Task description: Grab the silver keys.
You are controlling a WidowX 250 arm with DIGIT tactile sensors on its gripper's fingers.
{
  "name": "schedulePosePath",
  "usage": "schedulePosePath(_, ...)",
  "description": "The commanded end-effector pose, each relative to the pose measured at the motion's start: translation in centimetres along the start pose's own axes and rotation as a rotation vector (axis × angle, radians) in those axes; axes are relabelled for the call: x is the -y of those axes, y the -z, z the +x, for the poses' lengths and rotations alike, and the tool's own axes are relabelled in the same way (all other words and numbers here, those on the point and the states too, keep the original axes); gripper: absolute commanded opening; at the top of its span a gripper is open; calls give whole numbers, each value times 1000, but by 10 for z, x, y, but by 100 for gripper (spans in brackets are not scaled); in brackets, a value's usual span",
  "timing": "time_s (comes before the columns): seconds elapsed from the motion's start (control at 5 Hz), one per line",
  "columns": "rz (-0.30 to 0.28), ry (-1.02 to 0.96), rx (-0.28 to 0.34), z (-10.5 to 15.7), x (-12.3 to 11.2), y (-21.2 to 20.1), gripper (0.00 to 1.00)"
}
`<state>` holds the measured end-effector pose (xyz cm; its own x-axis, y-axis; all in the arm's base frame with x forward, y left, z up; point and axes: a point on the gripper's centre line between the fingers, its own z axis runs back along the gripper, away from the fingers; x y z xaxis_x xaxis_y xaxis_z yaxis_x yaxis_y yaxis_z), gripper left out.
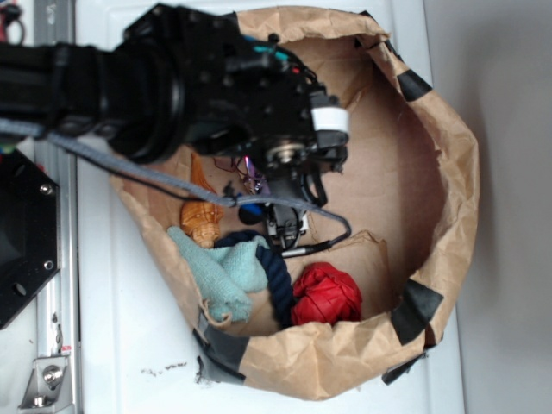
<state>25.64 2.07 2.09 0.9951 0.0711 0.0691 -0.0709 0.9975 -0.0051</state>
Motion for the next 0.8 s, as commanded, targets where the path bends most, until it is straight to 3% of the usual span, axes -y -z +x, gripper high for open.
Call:
schedulePosePath(0.0,8,10,6,2,9,2,100)
schedulePosePath(0.6,29,-1,12,-8,6,17,100)
